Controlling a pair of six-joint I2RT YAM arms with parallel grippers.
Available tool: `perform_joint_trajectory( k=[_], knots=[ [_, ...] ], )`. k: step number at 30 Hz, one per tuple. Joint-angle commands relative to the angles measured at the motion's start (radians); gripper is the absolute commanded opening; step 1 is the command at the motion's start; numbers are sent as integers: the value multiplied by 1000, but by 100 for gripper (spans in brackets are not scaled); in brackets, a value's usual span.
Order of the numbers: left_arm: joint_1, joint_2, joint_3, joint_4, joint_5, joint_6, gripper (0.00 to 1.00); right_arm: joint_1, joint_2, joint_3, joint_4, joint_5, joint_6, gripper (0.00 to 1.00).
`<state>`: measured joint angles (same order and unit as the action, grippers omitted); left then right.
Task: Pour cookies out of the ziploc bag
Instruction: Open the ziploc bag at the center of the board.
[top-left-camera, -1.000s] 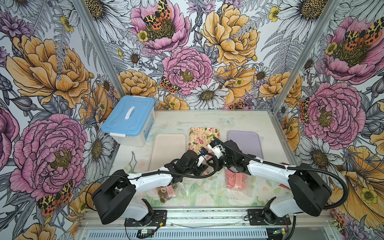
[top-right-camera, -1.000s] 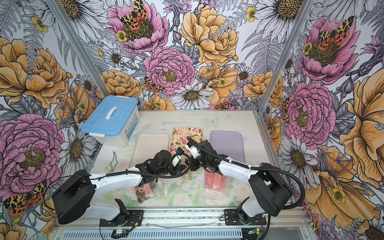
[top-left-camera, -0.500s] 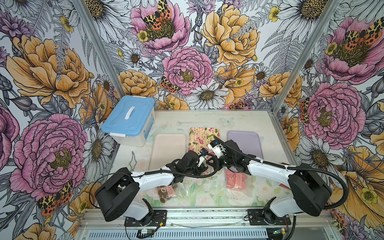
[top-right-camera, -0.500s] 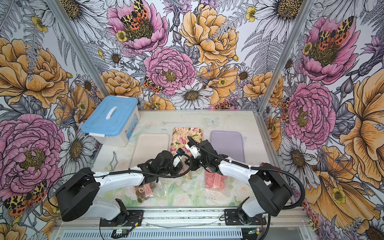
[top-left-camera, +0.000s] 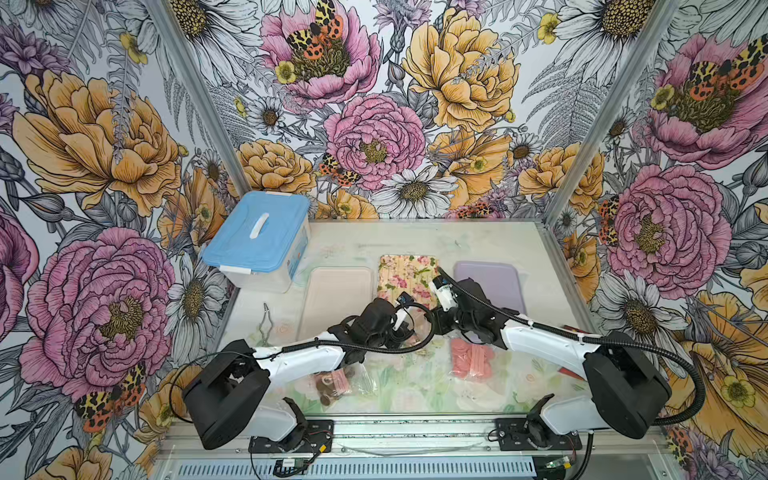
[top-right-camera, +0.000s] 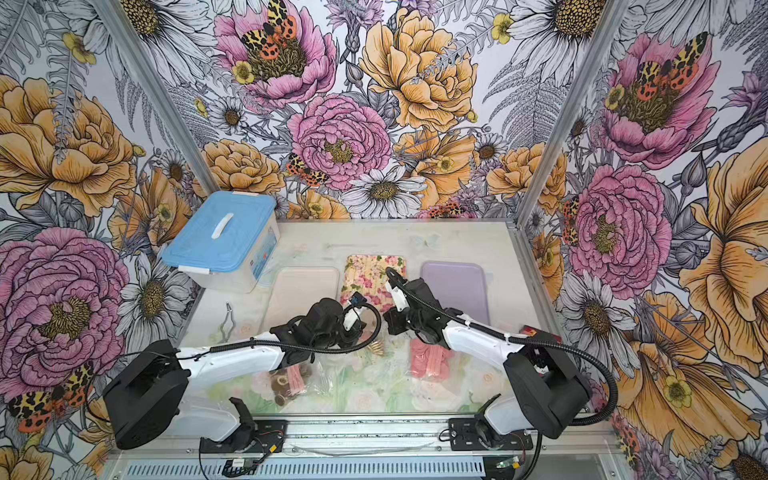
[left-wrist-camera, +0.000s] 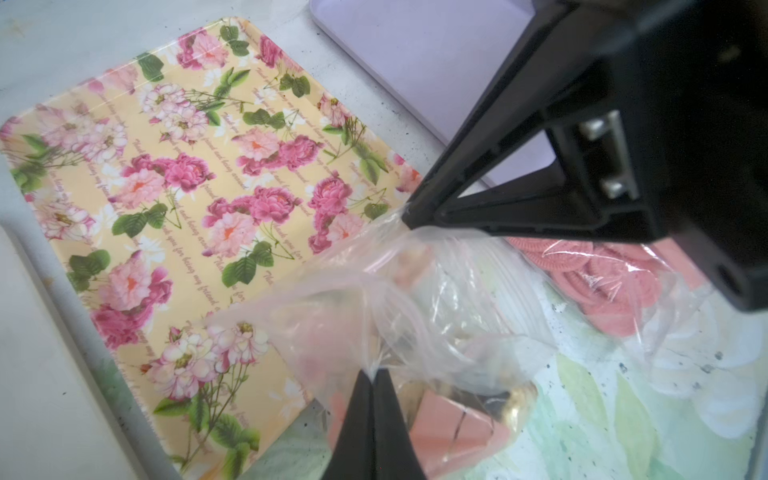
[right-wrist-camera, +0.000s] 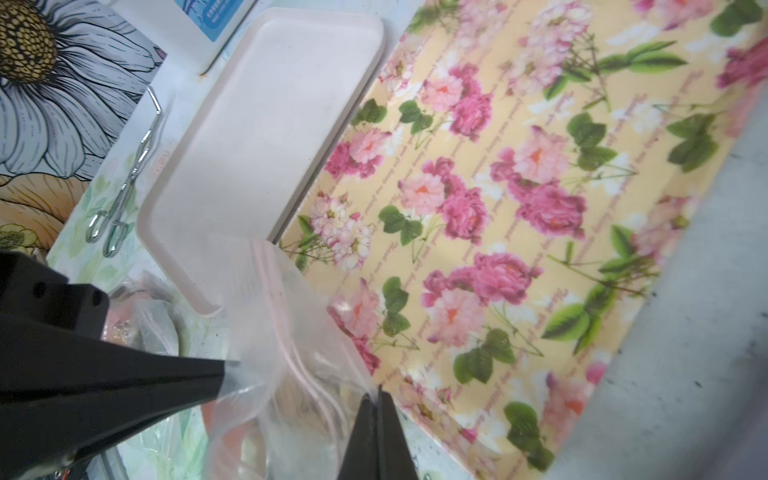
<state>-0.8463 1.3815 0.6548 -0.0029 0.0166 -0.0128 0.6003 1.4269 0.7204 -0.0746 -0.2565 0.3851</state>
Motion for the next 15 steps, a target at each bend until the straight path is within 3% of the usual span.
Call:
perform_joint_trajectory(
  k=[1, 11, 15],
  knots=[
    [8, -8, 21, -44, 39, 4, 0, -19, -8, 0, -29, 120, 15, 0],
    [10, -1, 36, -81, 3, 1, 0, -40, -36, -15, -33, 121, 37, 0],
    [4, -56, 12, -50, 51, 10, 0, -42, -15, -1, -31, 102, 39, 0]
  ],
)
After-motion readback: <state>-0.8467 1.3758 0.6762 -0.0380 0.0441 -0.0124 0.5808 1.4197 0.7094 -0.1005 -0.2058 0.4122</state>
